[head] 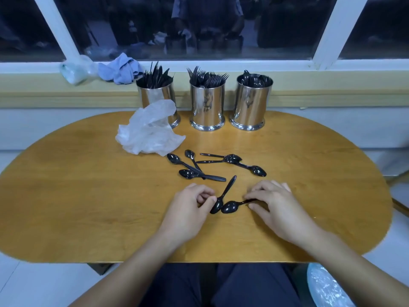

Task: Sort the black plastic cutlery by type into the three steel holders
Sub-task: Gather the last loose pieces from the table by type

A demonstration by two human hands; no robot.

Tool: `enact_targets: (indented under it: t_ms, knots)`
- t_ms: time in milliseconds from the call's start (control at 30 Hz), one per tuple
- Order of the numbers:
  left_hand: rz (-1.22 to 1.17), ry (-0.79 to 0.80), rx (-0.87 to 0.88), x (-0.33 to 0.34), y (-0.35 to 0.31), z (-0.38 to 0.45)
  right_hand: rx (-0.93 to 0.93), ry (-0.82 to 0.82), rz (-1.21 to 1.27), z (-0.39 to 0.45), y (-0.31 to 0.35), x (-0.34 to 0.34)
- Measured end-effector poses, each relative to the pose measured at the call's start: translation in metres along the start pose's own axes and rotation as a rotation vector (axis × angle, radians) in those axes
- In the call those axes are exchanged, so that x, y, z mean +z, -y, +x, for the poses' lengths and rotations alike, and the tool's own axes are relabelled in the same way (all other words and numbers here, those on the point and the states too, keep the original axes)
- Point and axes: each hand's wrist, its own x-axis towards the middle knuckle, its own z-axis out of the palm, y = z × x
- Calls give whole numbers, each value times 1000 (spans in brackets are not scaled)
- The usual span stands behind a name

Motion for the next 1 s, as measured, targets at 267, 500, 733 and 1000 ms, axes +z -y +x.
enact_targets:
  t_ms: [267,500,733,1000]
  knots:
    - [58,-69,17,-3,19,-14,-219,72,-31,27,12,-2]
    - [31,-144,48,0,23,-22,-312,113,-36,56,16,17]
    - [-5,-173,2,-2,21,-22,-312,-12,-94,44,14,17]
    - [-241,-198,-127,-4,23,-18,-3,-121,108,39,47,30]
